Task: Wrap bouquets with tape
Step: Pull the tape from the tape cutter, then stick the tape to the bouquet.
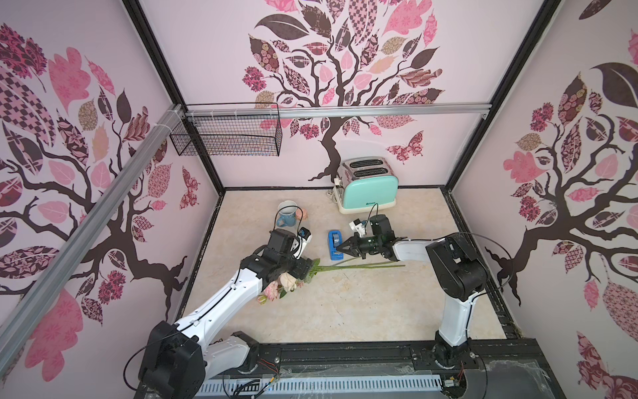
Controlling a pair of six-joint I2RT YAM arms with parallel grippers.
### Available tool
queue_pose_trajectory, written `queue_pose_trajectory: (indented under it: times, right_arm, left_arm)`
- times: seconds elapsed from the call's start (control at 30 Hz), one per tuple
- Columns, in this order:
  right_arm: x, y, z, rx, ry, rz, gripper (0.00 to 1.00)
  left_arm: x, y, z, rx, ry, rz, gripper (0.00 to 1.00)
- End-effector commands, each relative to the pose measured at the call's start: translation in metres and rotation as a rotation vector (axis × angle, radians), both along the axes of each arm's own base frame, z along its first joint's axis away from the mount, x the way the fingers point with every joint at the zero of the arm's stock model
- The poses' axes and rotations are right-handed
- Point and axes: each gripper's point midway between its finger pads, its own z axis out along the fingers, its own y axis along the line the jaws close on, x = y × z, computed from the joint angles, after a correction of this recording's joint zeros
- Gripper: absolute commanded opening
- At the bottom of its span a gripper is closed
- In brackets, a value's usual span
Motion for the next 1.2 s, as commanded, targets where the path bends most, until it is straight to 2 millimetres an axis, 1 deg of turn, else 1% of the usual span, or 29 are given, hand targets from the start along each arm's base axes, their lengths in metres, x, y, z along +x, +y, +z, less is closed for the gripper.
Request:
queue_pose_trajectory:
  times: [0.0, 0.1, 0.13, 0.23, 0.33, 0.4, 0.53, 0.6, 0.73, 0.83, 0.97, 1.17]
  right_arm:
    - [-0.016, 0.004, 0.026, 0.039, -0.035, 0.065, 0.00]
    - [-0.023, 0.001, 0.025, 0.021, -0.031, 0.074, 0.00]
    - [-0.026, 0.001, 0.025, 0.017, -0.032, 0.079, 0.00]
    - [-0.036, -0.001, 0.028, -0.001, -0.042, 0.085, 0.00]
    - [-0.046, -0.003, 0.027, -0.018, -0.044, 0.093, 0.00]
    - [-0.051, -0.006, 0.026, -0.024, -0.045, 0.087, 0.00]
    - [-0.064, -0.006, 0.021, -0.027, -0.033, 0.101, 0.00]
    - [-0.071, -0.005, 0.019, -0.026, -0.029, 0.109, 0.00]
    - [-0.079, -0.005, 0.017, -0.012, -0.018, 0.097, 0.00]
    - [-0.085, -0.006, 0.013, -0.017, -0.015, 0.095, 0.00]
    - [-0.090, -0.003, 0.008, -0.031, -0.015, 0.099, 0.00]
    - [-0.095, -0.001, -0.005, -0.064, -0.007, 0.095, 0.00]
  left_arm:
    - [0.008, -0.006, 0.011, -0.012, -0.030, -0.017, 0.78]
    - [0.011, -0.005, 0.011, 0.035, -0.018, -0.028, 0.78]
    - [0.013, -0.005, 0.014, 0.059, -0.021, -0.036, 0.78]
    - [0.019, -0.007, 0.013, 0.147, -0.037, -0.063, 0.78]
    - [0.011, -0.022, 0.004, 0.276, -0.069, -0.194, 0.82]
    - [0.007, -0.032, 0.000, 0.316, -0.080, -0.273, 0.84]
    - [0.006, -0.046, 0.002, 0.297, -0.064, -0.364, 0.86]
    - [0.003, -0.051, -0.006, 0.310, -0.011, -0.407, 0.86]
    - [0.006, -0.056, -0.022, 0.327, 0.061, -0.413, 0.84]
    - [0.010, -0.058, -0.028, 0.345, 0.057, -0.416, 0.84]
    - [0.020, -0.059, -0.034, 0.386, 0.035, -0.419, 0.85]
    - [0.027, -0.071, -0.045, 0.389, 0.053, -0.453, 0.85]
